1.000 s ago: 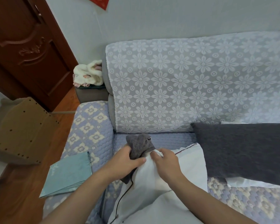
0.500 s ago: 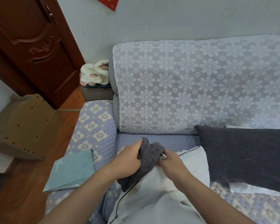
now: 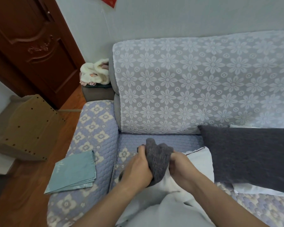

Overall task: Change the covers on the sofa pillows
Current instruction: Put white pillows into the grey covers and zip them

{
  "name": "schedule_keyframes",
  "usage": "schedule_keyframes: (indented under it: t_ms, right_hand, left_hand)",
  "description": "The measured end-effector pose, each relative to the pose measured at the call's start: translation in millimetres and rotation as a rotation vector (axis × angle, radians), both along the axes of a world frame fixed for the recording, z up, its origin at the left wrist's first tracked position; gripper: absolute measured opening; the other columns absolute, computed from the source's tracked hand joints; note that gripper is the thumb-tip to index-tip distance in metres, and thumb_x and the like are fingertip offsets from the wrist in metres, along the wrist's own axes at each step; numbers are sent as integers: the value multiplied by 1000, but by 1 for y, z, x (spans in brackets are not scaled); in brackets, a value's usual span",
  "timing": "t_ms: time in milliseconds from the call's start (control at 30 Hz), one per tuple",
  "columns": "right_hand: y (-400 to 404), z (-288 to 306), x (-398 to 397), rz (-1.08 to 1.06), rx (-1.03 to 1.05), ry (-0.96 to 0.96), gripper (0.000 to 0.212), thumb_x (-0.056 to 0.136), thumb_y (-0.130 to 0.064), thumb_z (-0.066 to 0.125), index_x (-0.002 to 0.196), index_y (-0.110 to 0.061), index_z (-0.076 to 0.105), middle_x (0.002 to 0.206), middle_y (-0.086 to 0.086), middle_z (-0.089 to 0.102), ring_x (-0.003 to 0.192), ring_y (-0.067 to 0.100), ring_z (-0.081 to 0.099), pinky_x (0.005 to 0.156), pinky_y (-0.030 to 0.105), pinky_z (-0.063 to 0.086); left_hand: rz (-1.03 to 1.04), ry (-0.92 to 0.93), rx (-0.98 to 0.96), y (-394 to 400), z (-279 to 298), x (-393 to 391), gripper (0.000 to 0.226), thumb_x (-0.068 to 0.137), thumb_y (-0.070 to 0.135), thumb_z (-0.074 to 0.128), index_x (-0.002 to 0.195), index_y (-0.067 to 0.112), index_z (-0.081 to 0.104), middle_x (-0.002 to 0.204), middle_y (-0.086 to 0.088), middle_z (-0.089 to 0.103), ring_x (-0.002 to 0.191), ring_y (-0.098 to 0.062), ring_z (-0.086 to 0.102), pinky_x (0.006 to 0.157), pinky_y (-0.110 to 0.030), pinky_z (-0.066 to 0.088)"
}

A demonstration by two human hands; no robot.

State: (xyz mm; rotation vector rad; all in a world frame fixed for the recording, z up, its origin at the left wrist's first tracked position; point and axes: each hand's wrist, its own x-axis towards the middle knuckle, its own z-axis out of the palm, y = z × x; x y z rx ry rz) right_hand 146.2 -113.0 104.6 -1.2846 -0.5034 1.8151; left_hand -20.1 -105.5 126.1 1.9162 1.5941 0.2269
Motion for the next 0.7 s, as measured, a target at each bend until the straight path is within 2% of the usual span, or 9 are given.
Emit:
schedule_keyframes:
  t_ms: [67, 133, 200, 300, 400, 467, 533, 633, 700]
  right_hand:
    - [-1, -4, 4, 0, -51, 139, 35, 73, -14, 61, 108, -12, 56, 101, 12, 52, 87, 31, 47, 78, 42, 40]
    - [-6, -11, 7, -29, -85, 209, 39, 75, -23, 60, 113, -10, 57, 99, 15, 52, 91, 28, 47, 82, 39, 38]
    - [-10, -16, 11, -38, -126, 263, 49, 82, -30, 61, 122, -2, 60, 102, 16, 58, 90, 28, 51, 83, 37, 40]
    - [-10, -17, 18, -27, -194, 267, 41, 86, -42, 65, 110, -10, 62, 81, 7, 52, 72, 22, 47, 71, 34, 40]
    - [-8, -23, 31, -9, -303, 199, 56, 89, -53, 64, 113, -3, 64, 98, 13, 54, 94, 31, 50, 85, 39, 44]
    - [4, -30, 43, -12, -401, 174, 63, 95, -51, 56, 122, 6, 61, 112, 19, 63, 105, 35, 58, 85, 43, 52]
    - [22, -33, 49, 20, -484, 160, 62, 98, -48, 53, 124, 9, 58, 123, 25, 64, 107, 37, 63, 85, 46, 55]
    - [52, -36, 42, 162, -516, 23, 44, 97, -37, 57, 110, 4, 64, 109, 24, 68, 100, 36, 66, 100, 48, 50]
    - [66, -34, 35, 274, -530, -73, 38, 96, -32, 60, 100, 4, 70, 101, 22, 73, 93, 33, 71, 93, 46, 55]
  left_hand:
    - [106, -82, -94, -7, -8, 0, 32, 86, 42, 57, 113, 29, 45, 107, 2, 63, 99, -24, 61, 79, -38, 49]
    - [116, -83, -94, -14, -20, 1, 24, 85, 44, 53, 106, 32, 53, 107, 6, 64, 102, -21, 62, 85, -39, 52]
    - [94, -9, -31, -20, -23, 3, 17, 92, 32, 51, 106, 23, 56, 110, -1, 63, 104, -25, 60, 86, -37, 48]
    - [52, -20, 5, -22, -22, 1, 17, 98, 19, 47, 105, 16, 63, 111, -2, 64, 104, -22, 59, 85, -33, 45]
    - [-237, -18, 171, -24, -20, -9, 16, 92, 17, 52, 98, 21, 65, 105, 4, 63, 97, -20, 59, 71, -31, 39]
    - [-464, 11, 258, -26, -22, -18, 7, 87, 18, 57, 90, 23, 61, 96, 5, 57, 85, -21, 56, 63, -32, 36]
    - [-609, 37, 321, -23, -16, -24, 8, 82, 17, 60, 85, 23, 56, 92, 6, 52, 80, -20, 52, 58, -36, 42]
    - [-777, 106, 465, -20, -2, -24, 8, 75, 13, 54, 79, 19, 52, 86, 3, 50, 76, -20, 48, 54, -35, 40]
    - [-830, 99, 508, -20, 2, -24, 5, 73, 14, 51, 76, 17, 52, 85, 1, 50, 74, -21, 48, 54, -35, 38]
